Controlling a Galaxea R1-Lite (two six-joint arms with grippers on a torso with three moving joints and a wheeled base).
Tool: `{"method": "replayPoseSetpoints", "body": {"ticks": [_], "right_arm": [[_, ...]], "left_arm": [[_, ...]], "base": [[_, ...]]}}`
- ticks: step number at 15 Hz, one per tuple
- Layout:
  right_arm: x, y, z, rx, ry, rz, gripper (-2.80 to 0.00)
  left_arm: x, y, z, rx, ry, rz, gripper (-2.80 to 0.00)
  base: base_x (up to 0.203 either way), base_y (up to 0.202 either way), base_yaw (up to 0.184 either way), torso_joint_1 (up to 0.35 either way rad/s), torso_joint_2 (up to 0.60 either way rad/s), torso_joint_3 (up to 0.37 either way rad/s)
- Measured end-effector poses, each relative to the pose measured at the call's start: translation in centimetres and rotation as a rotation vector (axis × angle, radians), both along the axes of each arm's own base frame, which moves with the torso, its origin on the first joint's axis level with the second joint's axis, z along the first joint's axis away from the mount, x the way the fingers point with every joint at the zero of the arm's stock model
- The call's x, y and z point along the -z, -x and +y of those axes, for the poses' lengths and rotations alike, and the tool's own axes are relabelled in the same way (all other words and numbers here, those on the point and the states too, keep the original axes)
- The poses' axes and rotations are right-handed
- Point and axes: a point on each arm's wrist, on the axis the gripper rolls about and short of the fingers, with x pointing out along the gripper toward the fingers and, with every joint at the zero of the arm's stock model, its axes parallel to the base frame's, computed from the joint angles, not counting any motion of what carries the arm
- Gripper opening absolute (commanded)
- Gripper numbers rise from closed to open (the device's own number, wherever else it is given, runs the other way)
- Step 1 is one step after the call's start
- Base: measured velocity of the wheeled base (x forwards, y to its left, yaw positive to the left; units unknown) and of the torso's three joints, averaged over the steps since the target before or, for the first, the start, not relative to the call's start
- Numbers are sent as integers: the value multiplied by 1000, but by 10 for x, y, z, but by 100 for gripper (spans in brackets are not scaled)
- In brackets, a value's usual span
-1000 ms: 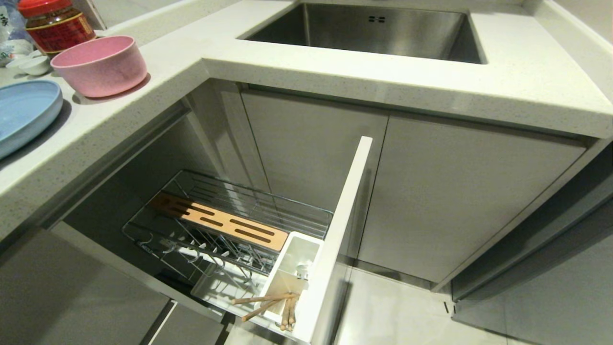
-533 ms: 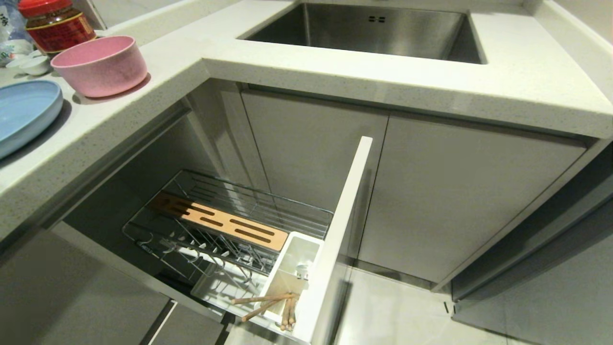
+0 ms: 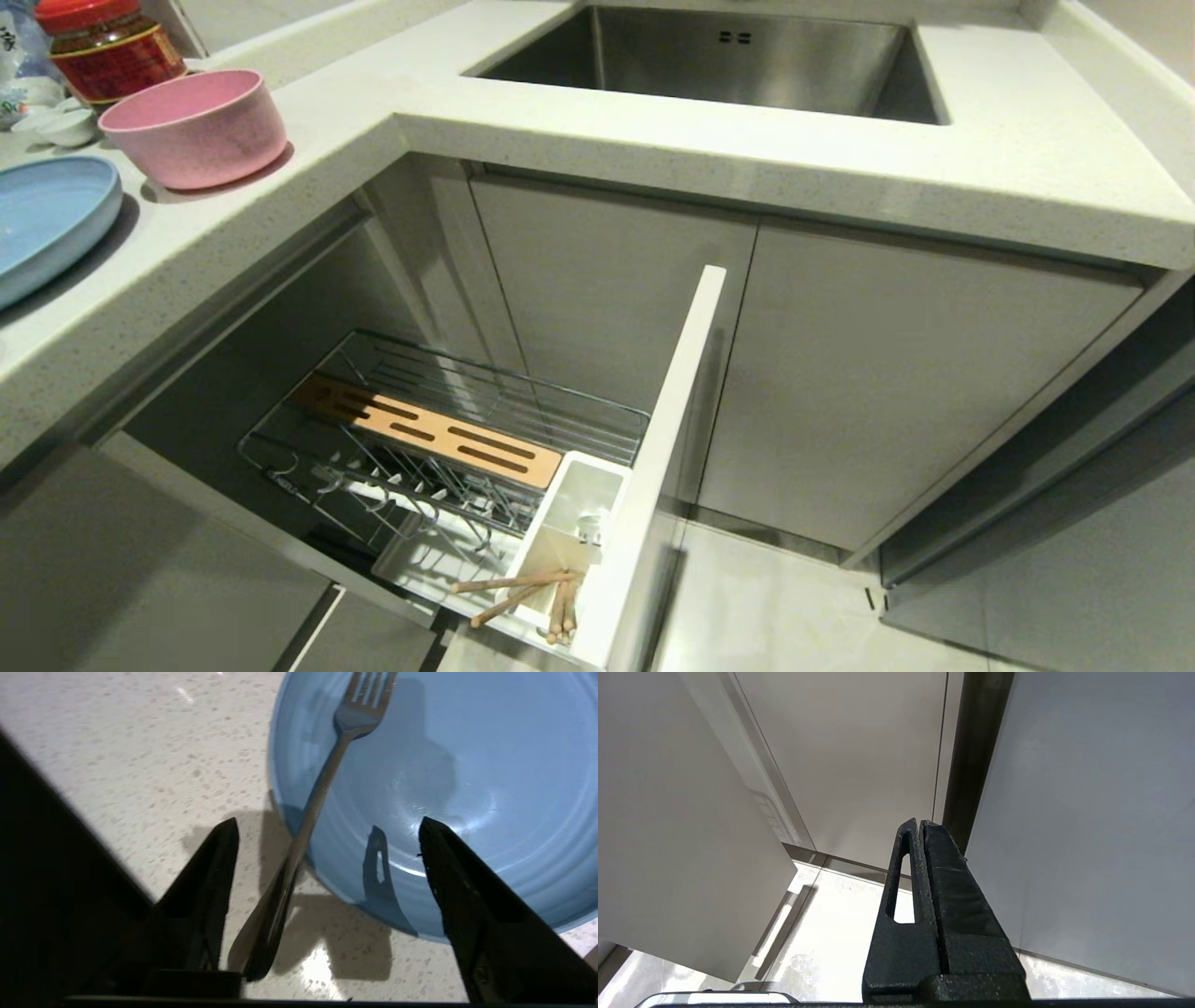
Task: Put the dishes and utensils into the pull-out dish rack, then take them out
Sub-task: Pick up the fork and place it in the cupboard
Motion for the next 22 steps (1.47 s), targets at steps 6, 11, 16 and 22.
{"method": "replayPoseSetpoints", "body": {"ticks": [6, 11, 16, 22], "right_arm": [[0, 0, 0, 0, 0, 0, -280], [0, 0, 0, 0, 0, 0, -280], [0, 0, 0, 0, 0, 0, -280], [0, 0, 0, 0, 0, 0, -280]], "left_arm": [[6, -12, 7, 77, 29, 15, 0], [11, -22, 10, 138, 64, 25, 0], [15, -29, 8, 173, 81, 42, 0], [17, -32, 3, 211, 87, 46, 0]], "base": [[0, 0, 0, 0, 0, 0], [0, 0, 0, 0, 0, 0], [0, 0, 0, 0, 0, 0], [0, 0, 0, 0, 0, 0]]}}
